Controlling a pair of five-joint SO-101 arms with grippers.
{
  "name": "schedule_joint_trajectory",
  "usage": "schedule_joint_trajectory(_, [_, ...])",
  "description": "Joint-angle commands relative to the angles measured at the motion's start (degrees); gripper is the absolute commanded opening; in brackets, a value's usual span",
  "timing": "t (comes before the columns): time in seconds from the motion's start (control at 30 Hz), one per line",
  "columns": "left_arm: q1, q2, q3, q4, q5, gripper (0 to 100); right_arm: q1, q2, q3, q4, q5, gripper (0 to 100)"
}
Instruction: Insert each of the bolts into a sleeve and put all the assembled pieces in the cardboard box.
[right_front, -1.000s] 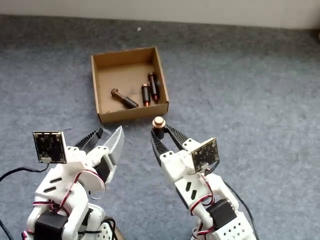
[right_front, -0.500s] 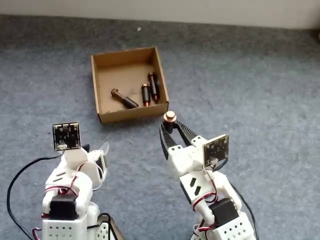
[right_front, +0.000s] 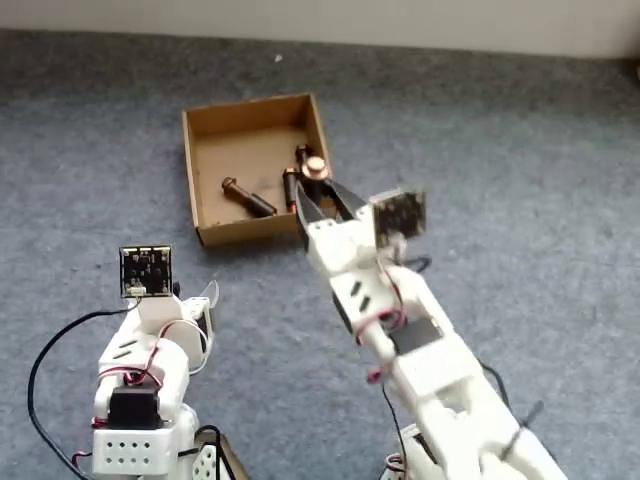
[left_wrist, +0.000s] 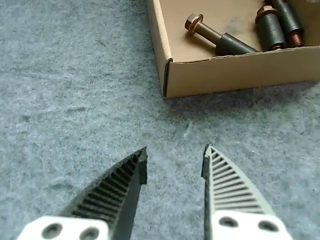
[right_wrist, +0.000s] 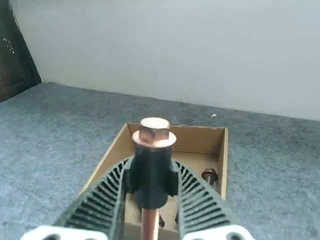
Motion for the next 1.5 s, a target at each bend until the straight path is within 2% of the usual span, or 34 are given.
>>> schedule_joint_trajectory(0.0, [-0.7, -0.2, 1.3, -1.2, -0.4, 20, 0.7, 23.1, -15.8, -9.2, -0.1, 0.5])
schedule_joint_trajectory(0.17, [-0.7, -0.2, 1.3, -1.2, -0.4, 20, 0.7, 41.5, -26.2, -13.7, 10.2, 0.6])
schedule_joint_trajectory(0.27, [-0.7, -0.2, 1.3, -1.2, -0.4, 20, 0.8, 48.7, -30.9, -13.8, 10.9, 1.2])
schedule_joint_trajectory(0.33, [-0.7, -0.2, 1.3, -1.2, -0.4, 20, 0.7, 51.0, -33.0, -13.8, 10.9, 5.3])
schedule_joint_trajectory(0.43, [-0.7, -0.2, 1.3, -1.2, -0.4, 20, 0.7, 50.9, -33.8, -13.8, 10.8, 14.2])
schedule_joint_trajectory(0.53, [-0.7, -0.2, 1.3, -1.2, -0.4, 20, 0.7, 48.7, -33.1, -13.5, 11.0, 15.6])
schedule_joint_trajectory(0.73, [-0.7, -0.1, 1.3, -1.1, -0.5, 20, 0.8, 33.2, -20.1, -8.7, 11.2, 14.6])
schedule_joint_trajectory(0.9, [-0.7, -0.1, 1.3, -1.1, -0.5, 20, 1.1, 15.3, -3.8, -6.2, 11.3, 0.1])
schedule_joint_trajectory(1.07, [-0.7, -0.1, 1.3, -1.1, -0.5, 20, 1.4, -0.1, 9.5, -1.0, 11.3, 1.5])
schedule_joint_trajectory(1.47, [-0.7, -0.1, 1.3, 0.0, -0.5, 20, 10.2, -35.8, 30.1, 13.6, 10.9, 1.5])
